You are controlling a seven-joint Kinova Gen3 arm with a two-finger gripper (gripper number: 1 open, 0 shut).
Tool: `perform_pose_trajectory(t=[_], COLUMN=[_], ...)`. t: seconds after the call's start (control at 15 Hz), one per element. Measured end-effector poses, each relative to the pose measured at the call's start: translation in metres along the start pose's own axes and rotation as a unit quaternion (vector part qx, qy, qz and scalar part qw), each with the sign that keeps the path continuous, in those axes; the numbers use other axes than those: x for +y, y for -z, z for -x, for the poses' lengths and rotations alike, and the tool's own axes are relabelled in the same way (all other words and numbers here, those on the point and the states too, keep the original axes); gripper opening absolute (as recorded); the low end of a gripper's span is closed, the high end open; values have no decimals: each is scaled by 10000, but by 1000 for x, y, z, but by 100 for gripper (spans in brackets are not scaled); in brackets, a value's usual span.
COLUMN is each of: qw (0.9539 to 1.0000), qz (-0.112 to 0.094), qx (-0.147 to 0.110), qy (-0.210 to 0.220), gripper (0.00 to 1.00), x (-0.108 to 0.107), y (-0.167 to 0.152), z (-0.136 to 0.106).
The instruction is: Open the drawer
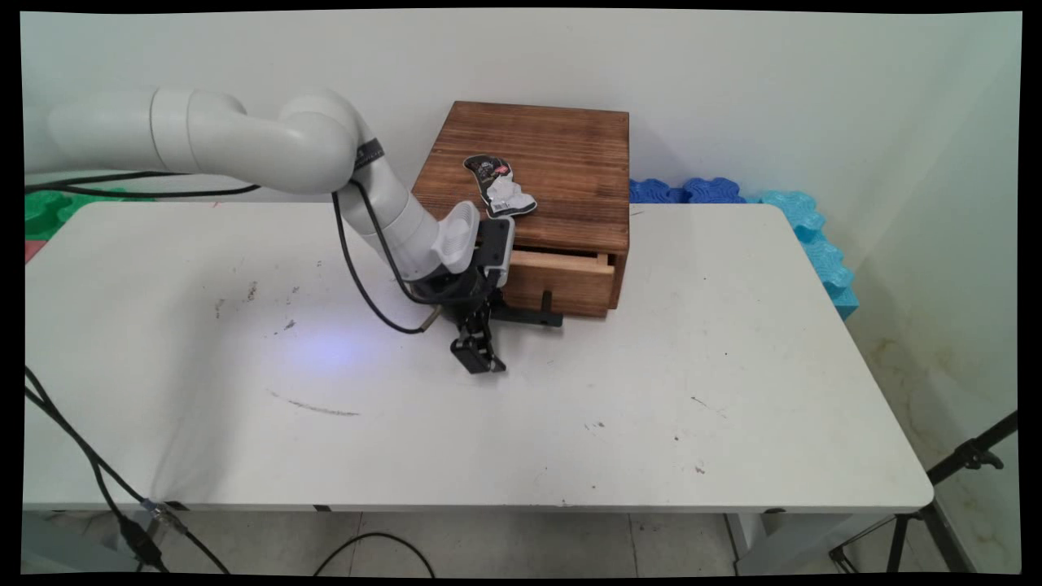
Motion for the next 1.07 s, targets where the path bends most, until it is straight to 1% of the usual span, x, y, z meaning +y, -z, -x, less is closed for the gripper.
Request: perform_pose_trajectory(t=[0.47,1.07], qw=[9998,9991], qz=[177,385], qx=[-7,-84], qy=[-72,-172], gripper=[100,100], x=[38,95], y=[14,33], z=[-2,1])
